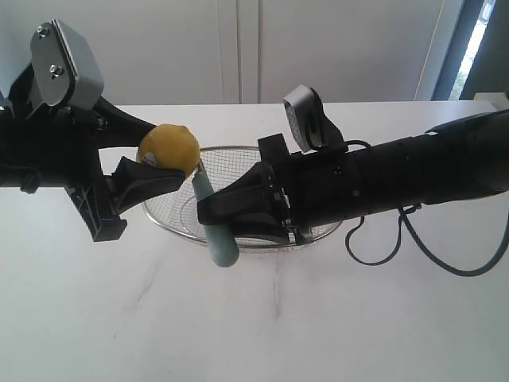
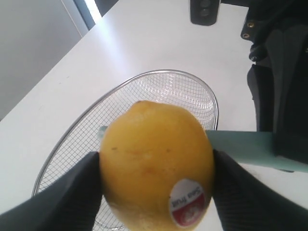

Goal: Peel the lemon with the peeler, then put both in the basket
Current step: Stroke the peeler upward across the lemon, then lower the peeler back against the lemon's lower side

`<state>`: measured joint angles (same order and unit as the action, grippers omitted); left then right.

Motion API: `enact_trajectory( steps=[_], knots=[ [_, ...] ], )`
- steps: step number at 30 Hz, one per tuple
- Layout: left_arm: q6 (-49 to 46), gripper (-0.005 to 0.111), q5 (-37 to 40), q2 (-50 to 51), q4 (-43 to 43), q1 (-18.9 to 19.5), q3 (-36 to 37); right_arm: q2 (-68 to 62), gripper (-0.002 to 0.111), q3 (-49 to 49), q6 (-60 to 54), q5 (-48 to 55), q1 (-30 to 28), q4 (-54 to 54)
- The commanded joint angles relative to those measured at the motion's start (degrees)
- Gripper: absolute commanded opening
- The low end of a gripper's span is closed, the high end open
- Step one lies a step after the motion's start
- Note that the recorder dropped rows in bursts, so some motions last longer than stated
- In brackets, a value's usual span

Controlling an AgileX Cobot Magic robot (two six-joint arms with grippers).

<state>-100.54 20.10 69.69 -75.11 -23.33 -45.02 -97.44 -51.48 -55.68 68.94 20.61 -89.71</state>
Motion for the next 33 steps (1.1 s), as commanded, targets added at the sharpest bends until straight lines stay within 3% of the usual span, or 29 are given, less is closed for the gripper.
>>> enact_trajectory(
  steps=[1,12,22,27,33],
  knots=[
    [-0.10,0.000,0.88,-0.31,-1.06,-0.23,0.23,0.86,0.000,0.16,-1.05,1.02,-0.14,-0.85],
    [-0.10,0.000,0.88,-0.31,-1.06,-0.23,0.23,5.17,0.000,0.16,-0.92,1.02,-5.56,-1.10],
    [-0.10,0.000,0.88,-0.31,-1.06,-0.23,0.23,19.17,0.000,0.16,-1.06,1.02,-10.54,4.62],
    [-0.10,0.000,0.98,-0.31,-1.05,-0.23,0.23,17.35,0.000,0.16,4.93,-1.76,-14.59,11.47],
    [-0.10,0.000,1.09,-0.31,-1.05,-0.23,0.23,9.00,0.000,0.27,4.55,-0.69,-11.34,12.31]
  ],
)
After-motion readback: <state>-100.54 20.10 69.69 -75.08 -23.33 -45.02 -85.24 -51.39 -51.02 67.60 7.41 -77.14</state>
